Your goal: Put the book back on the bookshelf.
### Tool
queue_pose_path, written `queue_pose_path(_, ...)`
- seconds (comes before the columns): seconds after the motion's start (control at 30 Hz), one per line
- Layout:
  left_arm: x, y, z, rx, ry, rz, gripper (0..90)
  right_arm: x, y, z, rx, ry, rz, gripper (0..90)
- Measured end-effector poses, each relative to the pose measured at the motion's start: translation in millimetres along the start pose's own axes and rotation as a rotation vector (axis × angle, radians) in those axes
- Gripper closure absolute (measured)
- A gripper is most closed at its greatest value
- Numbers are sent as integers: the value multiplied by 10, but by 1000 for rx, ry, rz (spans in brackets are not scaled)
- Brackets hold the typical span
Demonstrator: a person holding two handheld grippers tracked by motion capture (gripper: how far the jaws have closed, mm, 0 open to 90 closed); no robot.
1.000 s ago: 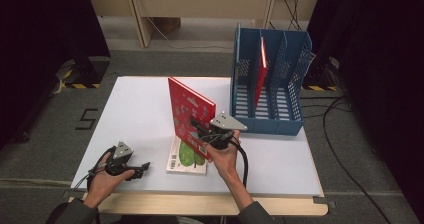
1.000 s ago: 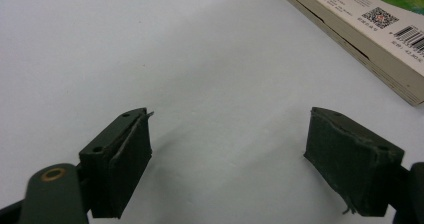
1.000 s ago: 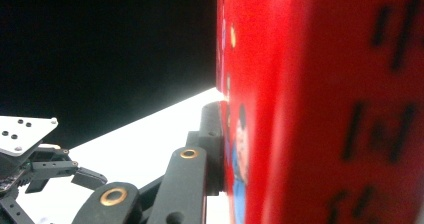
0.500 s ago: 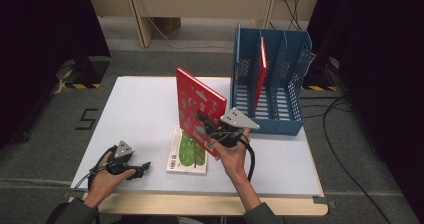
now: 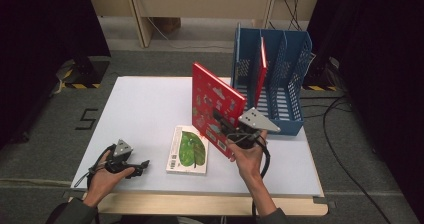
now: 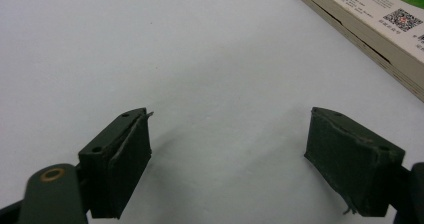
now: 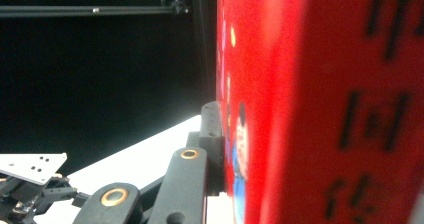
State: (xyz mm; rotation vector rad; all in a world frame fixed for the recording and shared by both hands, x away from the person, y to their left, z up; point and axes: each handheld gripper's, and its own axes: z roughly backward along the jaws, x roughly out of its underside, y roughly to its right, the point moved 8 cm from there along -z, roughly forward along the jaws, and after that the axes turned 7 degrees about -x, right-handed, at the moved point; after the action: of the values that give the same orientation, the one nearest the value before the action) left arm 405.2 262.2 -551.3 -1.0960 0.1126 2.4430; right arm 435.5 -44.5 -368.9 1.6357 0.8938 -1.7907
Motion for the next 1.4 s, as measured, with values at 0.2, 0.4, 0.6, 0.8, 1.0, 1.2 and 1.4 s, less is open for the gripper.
queue_pose_path(0.2, 2, -7, 5, 0, 1, 8, 171, -103, 105, 230, 34, 11, 19, 795)
queue_pose_path(0.4, 7, -38, -6, 0, -4, 9, 171, -214, 193, 484, 72, 29, 22, 795)
queue_pose_path(0.6, 2, -52, -4, -2, -4, 15, 171, -325, 299, 697, 114, 51, 12, 795)
queue_pose_path(0.8, 6, -51, -11, -2, -5, 12, 171, -406, 430, 892, 164, 64, 24, 795)
queue_pose_path(1.0, 7, -51, -16, -3, -6, 12, 169, -476, 591, 1095, 223, 84, 28, 795)
queue_pose_path(1.2, -6, -66, 2, -7, 3, 21, 169, -541, 818, 1266, 304, 79, 38, 795)
queue_pose_path(1.4, -1, -72, 3, -8, 4, 25, 169, -588, 995, 1344, 360, 78, 31, 795)
